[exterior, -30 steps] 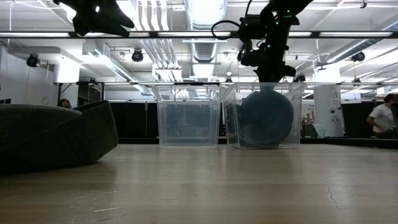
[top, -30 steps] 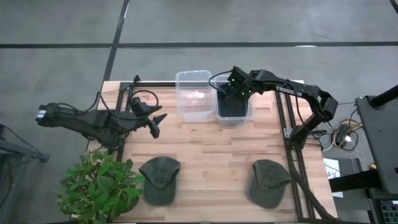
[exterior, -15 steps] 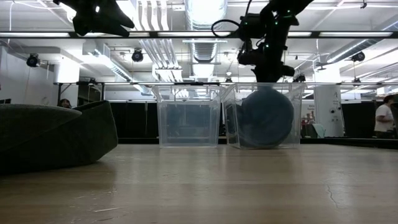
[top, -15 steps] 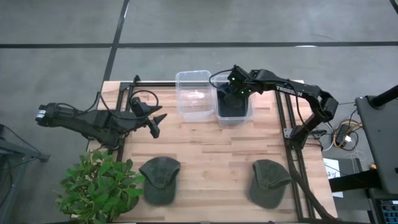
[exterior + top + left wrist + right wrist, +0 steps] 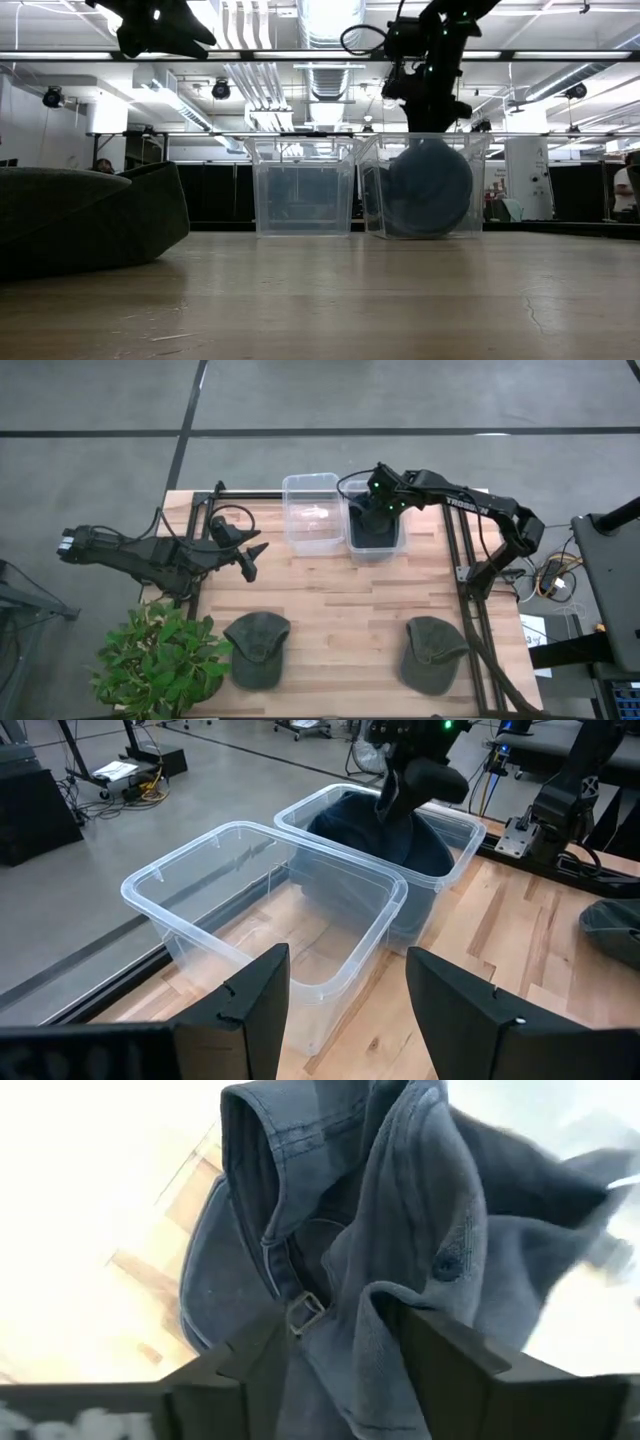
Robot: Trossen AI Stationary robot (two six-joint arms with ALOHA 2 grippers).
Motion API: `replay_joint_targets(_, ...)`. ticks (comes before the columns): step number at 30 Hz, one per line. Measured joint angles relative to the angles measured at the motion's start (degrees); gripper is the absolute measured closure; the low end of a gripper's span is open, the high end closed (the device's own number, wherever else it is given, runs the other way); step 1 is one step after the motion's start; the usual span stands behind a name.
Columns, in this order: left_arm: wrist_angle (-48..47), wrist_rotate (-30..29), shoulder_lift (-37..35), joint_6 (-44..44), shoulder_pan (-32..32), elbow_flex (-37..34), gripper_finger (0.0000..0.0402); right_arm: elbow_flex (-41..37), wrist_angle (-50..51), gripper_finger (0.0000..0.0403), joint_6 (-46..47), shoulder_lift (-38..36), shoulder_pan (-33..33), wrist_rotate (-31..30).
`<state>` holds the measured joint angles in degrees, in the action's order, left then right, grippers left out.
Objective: Pick & Place hat
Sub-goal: Put the blue cap into the right transparent bin, then put the right dark gray cap into the left transparent bin
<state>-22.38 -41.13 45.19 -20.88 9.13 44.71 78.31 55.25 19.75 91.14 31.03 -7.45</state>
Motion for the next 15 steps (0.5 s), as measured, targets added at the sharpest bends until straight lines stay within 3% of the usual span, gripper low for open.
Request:
replay_joint_targets(2, -0.1, 0.0, 0.0, 0.0, 0.0, 0.0, 0.0207, 1.3, 0.8, 0.021, -0.8, -1.0, -0.4, -0.9)
replay_joint_targets(6, -0.6, 0.0, 0.0, 0.0, 0.0, 0.0, 0.0207, 3.3, 1.4, 0.02, -1.4, -5.5, -3.8, -11.9)
replay_joint_targets(9, -0.6, 0.0, 0.0, -0.2, 0.0, 0.0, 0.0207, 3.3, 1.4, 0.02, -0.6, -10.2, -6.7, -13.9)
replay_joint_targets(11, -0.6, 0.0, 0.0, -0.4, 0.0, 0.0, 0.0207, 2.6, 1.7, 0.0199, 0.4, -13.1, -8.5, -12.9)
replay_joint_targets(15, -0.6, 0.0, 0.0, -0.4, 0.0, 0.0, 0.0207, 0.1, 5.6, 0.02, 6.6, -18.2, -13.8, -1.8)
